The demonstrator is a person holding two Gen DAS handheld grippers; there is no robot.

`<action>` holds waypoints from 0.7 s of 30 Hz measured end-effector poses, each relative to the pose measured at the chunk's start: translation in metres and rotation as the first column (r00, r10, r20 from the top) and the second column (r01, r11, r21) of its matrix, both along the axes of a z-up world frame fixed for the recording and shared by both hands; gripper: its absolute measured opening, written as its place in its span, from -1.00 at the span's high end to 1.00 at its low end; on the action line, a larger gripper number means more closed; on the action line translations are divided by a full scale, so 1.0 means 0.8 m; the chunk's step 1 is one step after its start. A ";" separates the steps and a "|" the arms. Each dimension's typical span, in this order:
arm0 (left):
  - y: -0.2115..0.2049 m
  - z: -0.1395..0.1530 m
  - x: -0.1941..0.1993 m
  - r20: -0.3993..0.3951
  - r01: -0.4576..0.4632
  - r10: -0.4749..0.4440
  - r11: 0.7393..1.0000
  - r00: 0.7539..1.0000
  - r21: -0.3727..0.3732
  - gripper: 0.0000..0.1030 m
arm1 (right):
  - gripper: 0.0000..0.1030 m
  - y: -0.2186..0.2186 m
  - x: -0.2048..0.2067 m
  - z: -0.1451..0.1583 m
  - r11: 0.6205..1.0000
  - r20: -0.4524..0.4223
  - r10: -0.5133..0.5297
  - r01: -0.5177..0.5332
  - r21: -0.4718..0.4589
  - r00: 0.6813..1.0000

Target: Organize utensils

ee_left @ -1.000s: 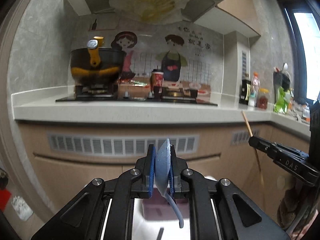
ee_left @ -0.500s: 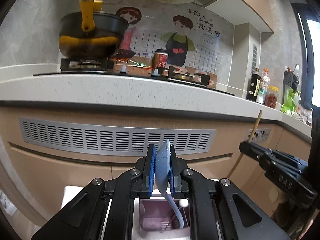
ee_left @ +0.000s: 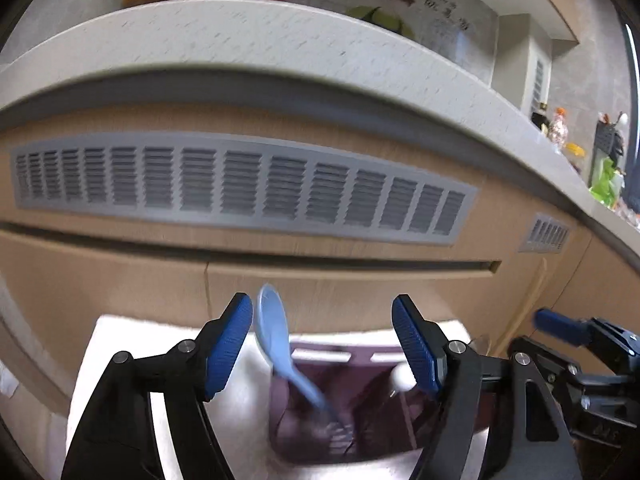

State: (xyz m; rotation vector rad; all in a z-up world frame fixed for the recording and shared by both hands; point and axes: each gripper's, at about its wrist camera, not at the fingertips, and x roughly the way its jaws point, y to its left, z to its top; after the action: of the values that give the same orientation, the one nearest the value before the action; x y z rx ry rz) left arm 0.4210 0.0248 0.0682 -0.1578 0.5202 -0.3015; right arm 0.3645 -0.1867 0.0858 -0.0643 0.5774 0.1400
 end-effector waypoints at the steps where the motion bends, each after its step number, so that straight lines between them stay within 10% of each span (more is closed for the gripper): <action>1: 0.002 -0.001 -0.007 -0.006 -0.003 0.003 1.000 1.000 0.006 -0.41 | -0.20 -0.002 -0.006 -0.004 1.000 0.007 -0.019 0.019 -0.016 1.000; 12: 0.062 -0.025 -0.150 -0.102 -0.148 0.159 0.983 0.982 0.105 -0.65 | -0.95 -0.020 -0.095 -0.033 0.990 -0.068 -0.094 0.086 -0.113 0.993; 21: 0.101 -0.083 -0.256 -0.195 -0.233 0.247 0.968 0.949 0.092 -0.68 | -0.93 0.040 -0.174 -0.096 0.993 -0.229 0.054 -0.075 -0.086 0.972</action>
State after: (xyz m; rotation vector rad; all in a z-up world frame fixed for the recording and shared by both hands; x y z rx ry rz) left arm 0.2160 0.1055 0.0022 -0.1853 0.7078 -0.0286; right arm 0.2253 -0.1551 0.0093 -0.1606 0.8104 0.1849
